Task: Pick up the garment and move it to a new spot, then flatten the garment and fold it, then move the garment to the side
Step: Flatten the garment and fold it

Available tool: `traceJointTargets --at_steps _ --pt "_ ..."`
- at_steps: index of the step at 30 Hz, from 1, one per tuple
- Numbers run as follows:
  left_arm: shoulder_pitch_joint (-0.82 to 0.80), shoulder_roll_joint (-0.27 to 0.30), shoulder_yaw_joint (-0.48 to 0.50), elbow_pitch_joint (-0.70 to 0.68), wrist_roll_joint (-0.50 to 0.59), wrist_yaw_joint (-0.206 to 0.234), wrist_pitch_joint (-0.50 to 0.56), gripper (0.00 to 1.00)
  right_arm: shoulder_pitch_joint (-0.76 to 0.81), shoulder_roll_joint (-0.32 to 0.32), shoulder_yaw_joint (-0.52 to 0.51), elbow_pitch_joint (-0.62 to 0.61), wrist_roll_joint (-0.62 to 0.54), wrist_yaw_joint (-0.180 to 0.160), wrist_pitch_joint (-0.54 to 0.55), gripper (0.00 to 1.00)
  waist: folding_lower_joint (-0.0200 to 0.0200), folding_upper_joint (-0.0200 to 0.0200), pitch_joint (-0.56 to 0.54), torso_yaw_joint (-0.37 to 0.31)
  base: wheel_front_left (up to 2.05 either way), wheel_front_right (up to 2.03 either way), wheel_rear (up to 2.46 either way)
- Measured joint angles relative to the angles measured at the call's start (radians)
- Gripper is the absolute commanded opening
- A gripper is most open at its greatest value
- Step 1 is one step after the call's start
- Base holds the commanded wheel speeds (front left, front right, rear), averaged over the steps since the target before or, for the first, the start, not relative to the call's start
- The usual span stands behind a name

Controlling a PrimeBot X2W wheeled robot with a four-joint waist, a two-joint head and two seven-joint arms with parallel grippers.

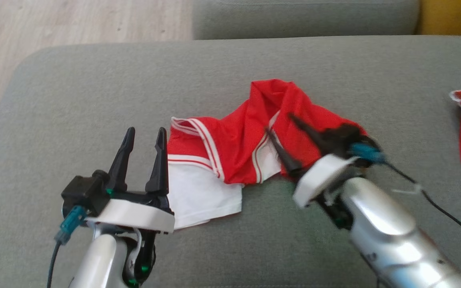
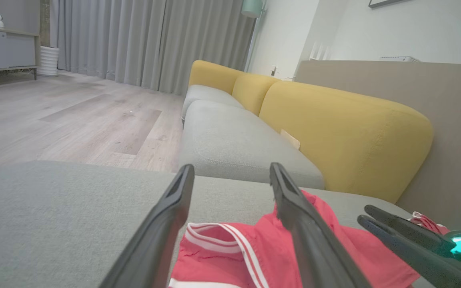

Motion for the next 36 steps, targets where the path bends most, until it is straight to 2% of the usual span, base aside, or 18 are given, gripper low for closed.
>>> traceJointTargets --at_steps 8,10,13,19,24,30,36 --pt "0.001 0.000 -0.001 -0.022 0.000 0.000 0.000 1.00 0.206 0.005 -0.424 -0.097 -0.178 0.000 -0.039 1.00 0.0000 0.0000 -0.013 -0.051 0.00 0.00 0.00" --pt "0.008 0.000 -0.002 -0.022 0.000 0.000 0.000 1.00 0.274 0.019 -0.493 -0.134 -0.216 0.000 -0.040 1.00 0.0000 0.0000 -0.012 -0.058 0.00 0.00 0.00" --pt "0.023 0.000 -0.003 -0.022 0.000 0.000 0.000 1.00 0.359 0.054 -0.538 -0.186 -0.263 0.000 -0.040 1.00 0.0000 0.0000 -0.006 -0.063 0.00 0.00 0.00" --pt "0.022 0.000 -0.007 -0.021 0.000 -0.004 0.000 1.00 0.393 0.076 -0.494 -0.306 -0.292 0.000 -0.013 1.00 0.0000 0.0000 0.010 -0.051 0.00 0.00 0.00" --pt "0.017 0.000 -0.014 -0.019 0.000 -0.004 0.000 1.00 0.390 0.079 -0.346 -0.343 -0.295 0.000 0.049 1.00 0.0000 0.0000 0.026 -0.019 0.00 0.00 0.00" --pt "0.014 0.000 -0.035 -0.011 0.000 -0.003 0.000 1.00 0.371 0.060 -0.212 -0.274 -0.339 0.000 0.104 1.00 0.0000 0.0000 0.052 0.033 0.00 0.00 0.00" --pt "-0.002 0.000 -0.041 -0.008 -0.002 -0.002 0.000 1.00 0.291 0.041 -0.212 -0.167 -0.385 0.000 0.104 1.00 0.0000 0.0000 0.079 0.083 0.00 0.00 0.00"
